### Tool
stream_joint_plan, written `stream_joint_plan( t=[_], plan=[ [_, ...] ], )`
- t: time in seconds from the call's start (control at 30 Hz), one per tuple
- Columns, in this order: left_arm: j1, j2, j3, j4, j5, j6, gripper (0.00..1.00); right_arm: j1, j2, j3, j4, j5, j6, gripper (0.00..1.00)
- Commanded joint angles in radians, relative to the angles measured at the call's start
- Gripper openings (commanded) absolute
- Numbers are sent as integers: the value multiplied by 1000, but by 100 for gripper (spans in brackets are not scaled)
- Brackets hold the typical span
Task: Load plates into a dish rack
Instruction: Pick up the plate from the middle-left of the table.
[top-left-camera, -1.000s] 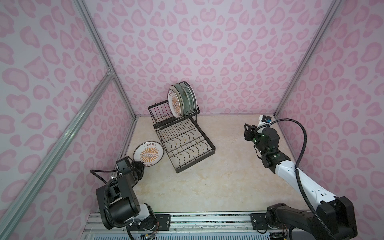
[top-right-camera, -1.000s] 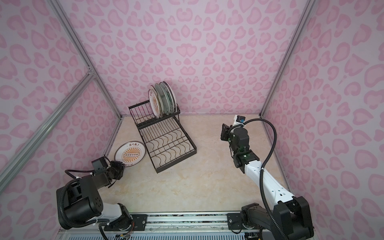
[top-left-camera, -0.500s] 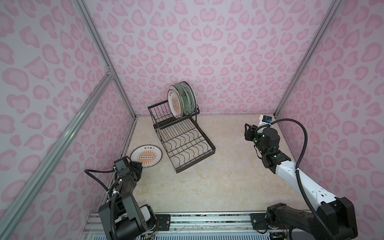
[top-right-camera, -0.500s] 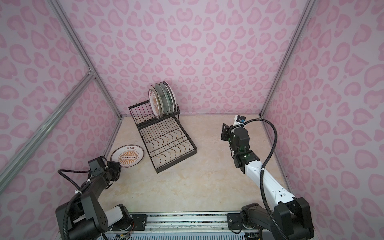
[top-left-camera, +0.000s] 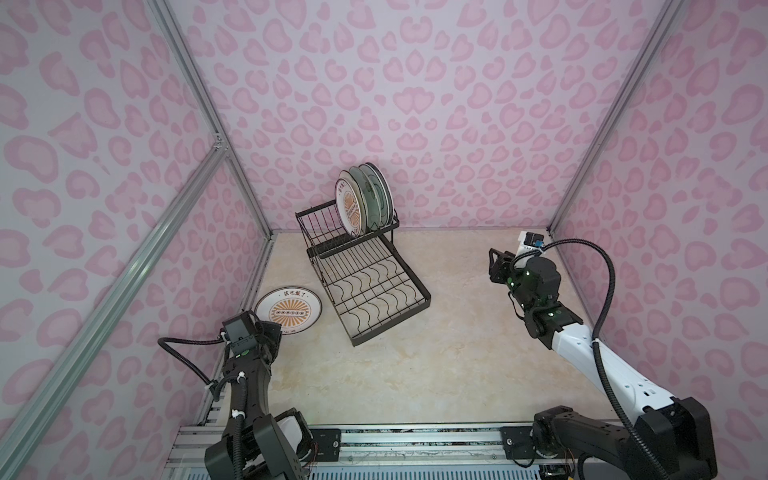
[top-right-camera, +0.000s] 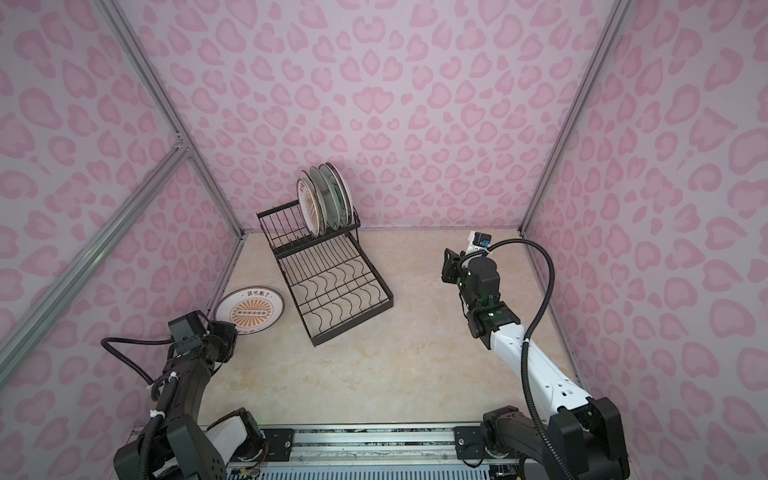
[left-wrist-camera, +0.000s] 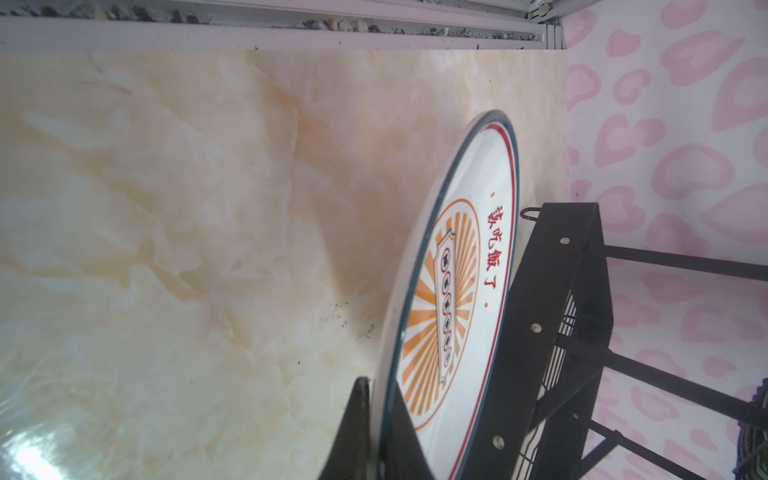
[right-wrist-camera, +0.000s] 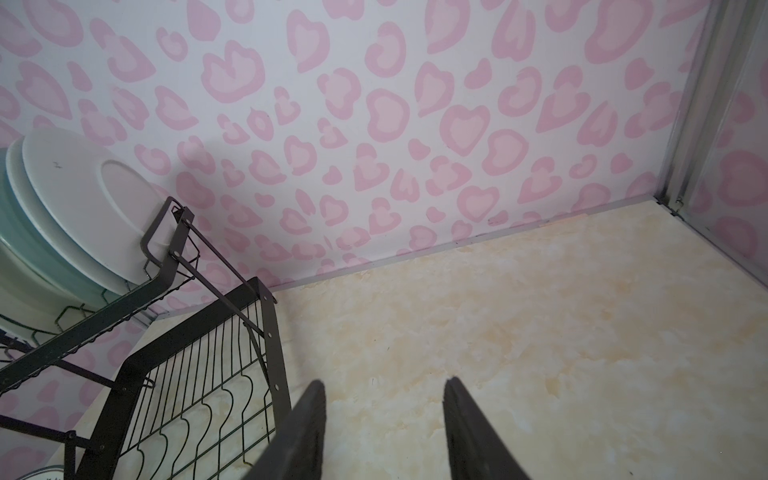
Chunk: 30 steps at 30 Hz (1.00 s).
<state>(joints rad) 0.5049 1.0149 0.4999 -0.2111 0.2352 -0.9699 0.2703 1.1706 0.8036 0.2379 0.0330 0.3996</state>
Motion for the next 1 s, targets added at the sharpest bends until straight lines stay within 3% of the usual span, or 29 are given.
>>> stream_joint_plan(
  t=[0.0, 0.37, 0.97],
  plan=[
    [0, -38, 20, -36, -2, 17, 3, 2, -3, -10, 9, -4, -2, 46],
    [0, -155, 50, -130, 24, 33, 3, 1, -2, -7, 3, -21, -2, 46],
    [0, -199, 44, -203, 168, 94, 3, 8, 4, 10, -3, -43, 1, 47]
  ],
)
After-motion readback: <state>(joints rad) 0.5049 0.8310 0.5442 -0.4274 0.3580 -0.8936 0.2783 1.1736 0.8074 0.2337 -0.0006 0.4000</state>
